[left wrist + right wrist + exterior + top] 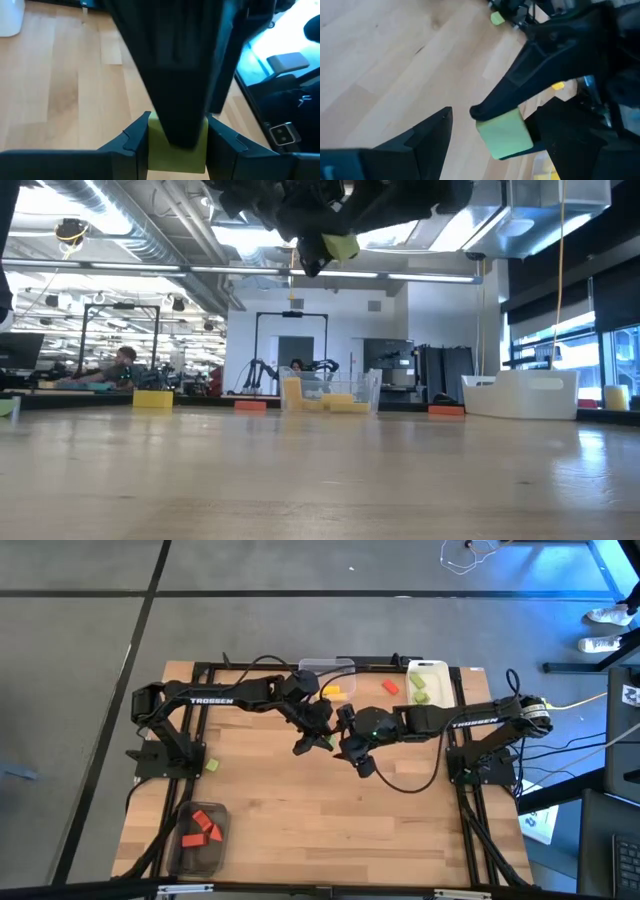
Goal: Sort & place blocks by color
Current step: Put the green squared block into the white bin
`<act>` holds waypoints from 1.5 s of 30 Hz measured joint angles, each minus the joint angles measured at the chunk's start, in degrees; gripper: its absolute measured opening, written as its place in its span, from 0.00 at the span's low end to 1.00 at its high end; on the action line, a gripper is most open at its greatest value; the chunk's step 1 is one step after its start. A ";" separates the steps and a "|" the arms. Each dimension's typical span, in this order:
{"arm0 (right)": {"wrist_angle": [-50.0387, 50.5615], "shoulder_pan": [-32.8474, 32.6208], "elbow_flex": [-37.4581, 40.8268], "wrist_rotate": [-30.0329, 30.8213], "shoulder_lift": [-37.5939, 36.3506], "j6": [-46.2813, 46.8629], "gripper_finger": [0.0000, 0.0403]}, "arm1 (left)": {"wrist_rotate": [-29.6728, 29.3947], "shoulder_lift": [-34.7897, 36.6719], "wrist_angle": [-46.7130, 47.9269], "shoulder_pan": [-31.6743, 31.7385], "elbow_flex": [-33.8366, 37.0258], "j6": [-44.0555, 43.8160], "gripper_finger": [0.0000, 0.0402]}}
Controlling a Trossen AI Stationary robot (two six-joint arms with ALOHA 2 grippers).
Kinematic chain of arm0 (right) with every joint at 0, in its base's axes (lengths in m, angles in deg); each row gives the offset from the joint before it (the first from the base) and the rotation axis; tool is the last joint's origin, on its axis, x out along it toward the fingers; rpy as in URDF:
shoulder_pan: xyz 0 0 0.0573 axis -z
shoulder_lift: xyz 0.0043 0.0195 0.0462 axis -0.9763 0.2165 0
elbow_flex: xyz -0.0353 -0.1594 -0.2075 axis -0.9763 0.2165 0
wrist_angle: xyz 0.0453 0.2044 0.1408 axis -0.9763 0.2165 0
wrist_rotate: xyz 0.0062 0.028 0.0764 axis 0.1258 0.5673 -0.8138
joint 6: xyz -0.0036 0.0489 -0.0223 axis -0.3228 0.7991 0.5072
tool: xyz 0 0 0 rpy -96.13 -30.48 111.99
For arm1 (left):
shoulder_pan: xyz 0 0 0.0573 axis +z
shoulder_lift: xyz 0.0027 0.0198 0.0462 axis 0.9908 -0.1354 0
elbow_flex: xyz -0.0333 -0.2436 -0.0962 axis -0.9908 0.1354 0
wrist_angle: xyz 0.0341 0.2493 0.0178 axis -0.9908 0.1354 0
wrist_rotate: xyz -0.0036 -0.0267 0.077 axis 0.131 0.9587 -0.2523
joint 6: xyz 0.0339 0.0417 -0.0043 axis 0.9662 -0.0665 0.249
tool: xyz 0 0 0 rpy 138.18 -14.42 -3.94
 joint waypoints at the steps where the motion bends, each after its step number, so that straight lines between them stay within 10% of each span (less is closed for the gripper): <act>1: -0.03 0.00 0.00 0.00 0.16 -0.86 0.72 | 0.28 0.00 -0.07 0.00 0.00 -0.21 0.32; 20: -4.95 0.00 0.00 4.28 4.35 -1.26 0.71 | 1.93 0.02 0.00 0.09 0.15 -1.43 0.32; 31: -5.36 -0.06 0.00 3.60 4.39 -2.49 0.36 | 3.16 0.04 0.06 0.07 0.15 -1.48 0.32; 45: -4.33 0.09 -0.03 4.15 4.54 -1.21 0.34 | -1.99 0.15 3.13 0.03 -0.11 -4.02 0.43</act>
